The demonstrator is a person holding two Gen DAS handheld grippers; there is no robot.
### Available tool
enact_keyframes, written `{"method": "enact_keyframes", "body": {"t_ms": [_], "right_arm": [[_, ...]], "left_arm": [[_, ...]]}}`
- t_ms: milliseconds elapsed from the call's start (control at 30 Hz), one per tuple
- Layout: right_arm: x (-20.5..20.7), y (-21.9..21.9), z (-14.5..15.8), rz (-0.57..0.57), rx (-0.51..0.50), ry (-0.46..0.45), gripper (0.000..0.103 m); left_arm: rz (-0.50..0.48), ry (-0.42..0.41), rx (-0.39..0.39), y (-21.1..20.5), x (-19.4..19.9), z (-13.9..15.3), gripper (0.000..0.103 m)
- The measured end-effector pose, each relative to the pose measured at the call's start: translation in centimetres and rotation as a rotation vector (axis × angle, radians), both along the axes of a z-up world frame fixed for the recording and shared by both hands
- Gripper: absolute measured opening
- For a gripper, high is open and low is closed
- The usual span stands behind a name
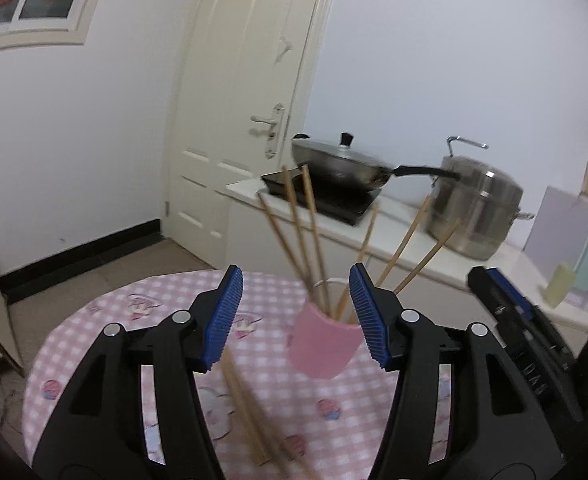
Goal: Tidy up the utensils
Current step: 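Open the left tool over the cup while the right tool opens too, then move both open tools back over the loose chopsticks on the table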
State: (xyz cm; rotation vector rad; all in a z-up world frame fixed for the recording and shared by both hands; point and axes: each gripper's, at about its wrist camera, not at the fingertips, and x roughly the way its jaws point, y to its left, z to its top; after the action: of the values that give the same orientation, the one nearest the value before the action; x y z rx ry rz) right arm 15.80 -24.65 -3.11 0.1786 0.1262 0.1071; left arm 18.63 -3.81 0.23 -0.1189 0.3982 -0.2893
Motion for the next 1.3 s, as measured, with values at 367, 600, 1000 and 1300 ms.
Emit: {"method": "enact_keyframes", "body": {"t_ms": [367, 600, 1000, 1300], "right_arm": [[-1.1, 1.1, -3.6, -0.003, 0.031, 0.101, 0.042], [-0.7, 2.4, -4.7, 0.016, 0.027, 0.146, 0.045], [1.1, 3.3, -5.7, 0.058, -0.030, 0.225, 0.059], [3.6, 3.0, -8.2, 0.086, -0.042, 0.378, 0.068]], "left_arm": [[0.033, 0.047, 0.077, 1.5, -1.7, -3.6, 0.058], [0.051, 0.088, 0.104, 2.0, -1.6, -5.4, 0.059], [0.085, 0.239, 0.188, 3.1, 0.9, -9.0, 0.061], [0.087, 0.531, 0.169, 5.7, 5.8, -12.5, 0.060]]}}
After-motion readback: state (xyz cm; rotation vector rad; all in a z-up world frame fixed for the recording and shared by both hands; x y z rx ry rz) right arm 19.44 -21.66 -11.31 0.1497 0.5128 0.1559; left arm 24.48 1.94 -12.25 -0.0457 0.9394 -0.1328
